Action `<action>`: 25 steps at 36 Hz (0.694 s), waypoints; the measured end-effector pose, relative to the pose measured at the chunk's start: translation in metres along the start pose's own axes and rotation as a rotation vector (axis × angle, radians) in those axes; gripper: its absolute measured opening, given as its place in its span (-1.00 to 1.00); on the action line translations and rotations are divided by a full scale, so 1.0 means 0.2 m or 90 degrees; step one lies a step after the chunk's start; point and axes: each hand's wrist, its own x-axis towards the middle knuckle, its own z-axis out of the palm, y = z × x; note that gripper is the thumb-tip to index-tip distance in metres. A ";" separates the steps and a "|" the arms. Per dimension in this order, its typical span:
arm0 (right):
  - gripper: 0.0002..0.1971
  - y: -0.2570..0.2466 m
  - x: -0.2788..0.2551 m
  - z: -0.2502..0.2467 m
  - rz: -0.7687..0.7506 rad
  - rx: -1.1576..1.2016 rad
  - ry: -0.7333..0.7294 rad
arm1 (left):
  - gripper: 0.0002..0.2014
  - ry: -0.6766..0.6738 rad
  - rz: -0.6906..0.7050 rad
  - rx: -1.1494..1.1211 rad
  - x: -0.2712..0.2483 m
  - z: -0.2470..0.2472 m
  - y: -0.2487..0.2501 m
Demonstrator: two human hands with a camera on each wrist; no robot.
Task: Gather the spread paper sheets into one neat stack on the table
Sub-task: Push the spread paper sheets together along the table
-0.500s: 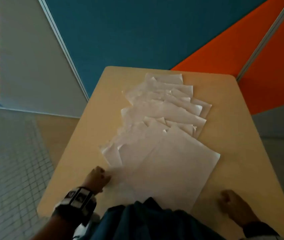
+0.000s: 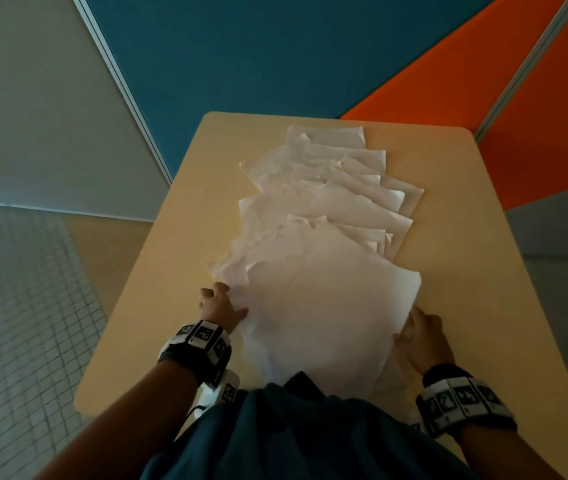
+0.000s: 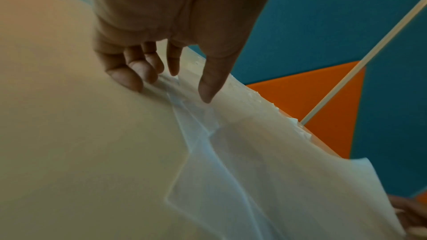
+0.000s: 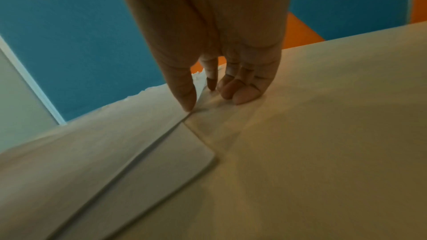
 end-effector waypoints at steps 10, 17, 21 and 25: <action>-0.79 0.03 -0.05 -0.02 -0.081 -0.148 -0.017 | -0.32 -0.071 0.021 0.091 -0.07 -0.04 -0.01; -0.59 -0.02 -0.11 0.03 0.007 -0.099 -0.143 | -0.37 -0.170 0.053 0.142 -0.13 -0.01 0.01; -0.60 -0.05 -0.14 0.05 -0.044 -0.108 -0.193 | -0.40 -0.200 0.062 0.134 -0.12 0.00 0.01; -0.52 -0.02 -0.11 0.01 0.020 -0.063 -0.160 | -0.46 -0.199 0.021 0.124 -0.11 -0.04 -0.01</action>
